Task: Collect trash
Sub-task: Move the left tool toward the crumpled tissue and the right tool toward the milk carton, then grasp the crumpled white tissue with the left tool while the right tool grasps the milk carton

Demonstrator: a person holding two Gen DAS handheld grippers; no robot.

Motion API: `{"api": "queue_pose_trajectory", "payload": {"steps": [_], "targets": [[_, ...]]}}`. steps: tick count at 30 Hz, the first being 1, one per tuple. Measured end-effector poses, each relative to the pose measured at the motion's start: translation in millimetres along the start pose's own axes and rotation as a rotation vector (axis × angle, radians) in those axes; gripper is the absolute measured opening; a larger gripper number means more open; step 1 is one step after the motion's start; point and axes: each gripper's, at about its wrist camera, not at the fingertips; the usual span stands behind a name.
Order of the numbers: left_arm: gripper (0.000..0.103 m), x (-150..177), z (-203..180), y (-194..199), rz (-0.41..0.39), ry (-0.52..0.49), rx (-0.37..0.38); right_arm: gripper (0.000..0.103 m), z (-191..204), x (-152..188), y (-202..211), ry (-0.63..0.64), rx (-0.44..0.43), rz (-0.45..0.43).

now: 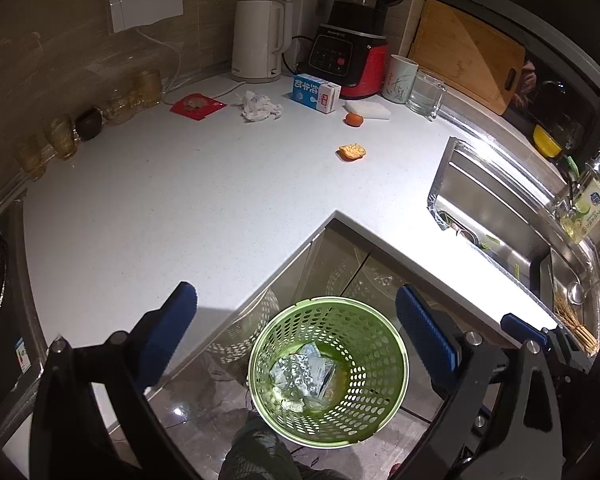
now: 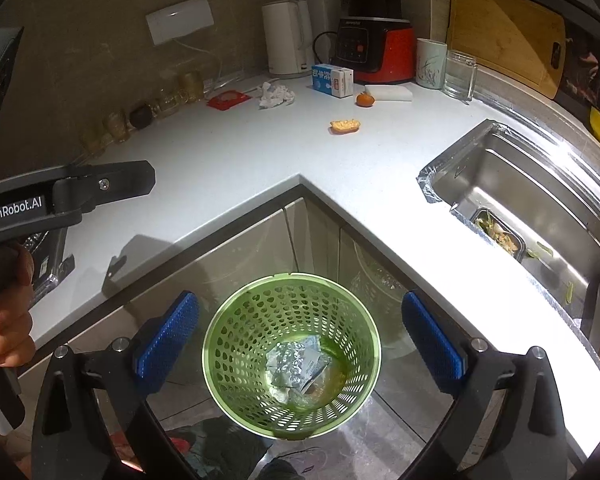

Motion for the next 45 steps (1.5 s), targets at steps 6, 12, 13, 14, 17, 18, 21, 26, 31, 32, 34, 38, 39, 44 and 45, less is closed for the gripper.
{"api": "queue_pose_trajectory", "payload": {"steps": [6,12,13,14,17,18,21,26,31,32,34,38,39,44,45], "targets": [[0.095,-36,10,-21,-0.005,0.000,0.003,0.101,-2,-36,-19,-0.012,-0.005,-0.021],[0.095,-104,25,-76,-0.013,0.001,0.025,0.101,2,-101,-65,0.028,0.017,-0.035],[0.095,-117,30,-87,-0.015,0.008,0.033,0.101,1,-113,-74,0.032,0.022,-0.034],[0.095,-130,34,-99,-0.016,0.016,0.041,0.101,1,-126,-84,0.035,0.024,-0.035],[0.095,-171,47,-138,-0.018,0.027,0.055,0.101,-5,-163,-114,0.039,0.036,-0.046],[0.095,-184,49,-152,-0.019,0.026,0.052,0.101,-8,-176,-123,0.037,0.036,-0.054],[0.095,-222,57,-194,-0.009,0.018,0.044,0.101,-18,-213,-154,0.027,0.037,-0.069],[0.095,-271,60,-260,0.013,0.011,0.020,0.101,-46,-272,-207,-0.006,0.020,-0.083],[0.095,-299,58,-314,0.062,0.014,0.007,0.101,-67,-321,-253,0.013,0.054,-0.090],[0.095,-303,57,-323,0.069,0.012,0.004,0.101,-69,-329,-262,0.026,0.061,-0.090],[0.091,-307,56,-337,0.085,0.011,-0.011,0.101,-73,-342,-277,0.049,0.069,-0.084],[0.054,-312,57,-357,0.130,0.040,-0.002,0.100,-77,-357,-300,0.083,0.068,-0.072],[0.049,-312,56,-358,0.122,0.041,-0.018,0.100,-77,-360,-304,0.084,0.063,-0.067],[0.024,-311,58,-356,0.116,0.012,0.000,0.094,-82,-368,-318,0.079,0.026,-0.047],[0.024,-311,61,-352,0.108,0.014,0.005,0.094,-82,-370,-321,0.082,0.018,-0.044]]}}
Point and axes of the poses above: each gripper's, at about its wrist camera, not at the fingertips, and y roughly against the way its jaws point, z to its left, x to its underside, and after that the axes turned 3 degrees about z, right-handed
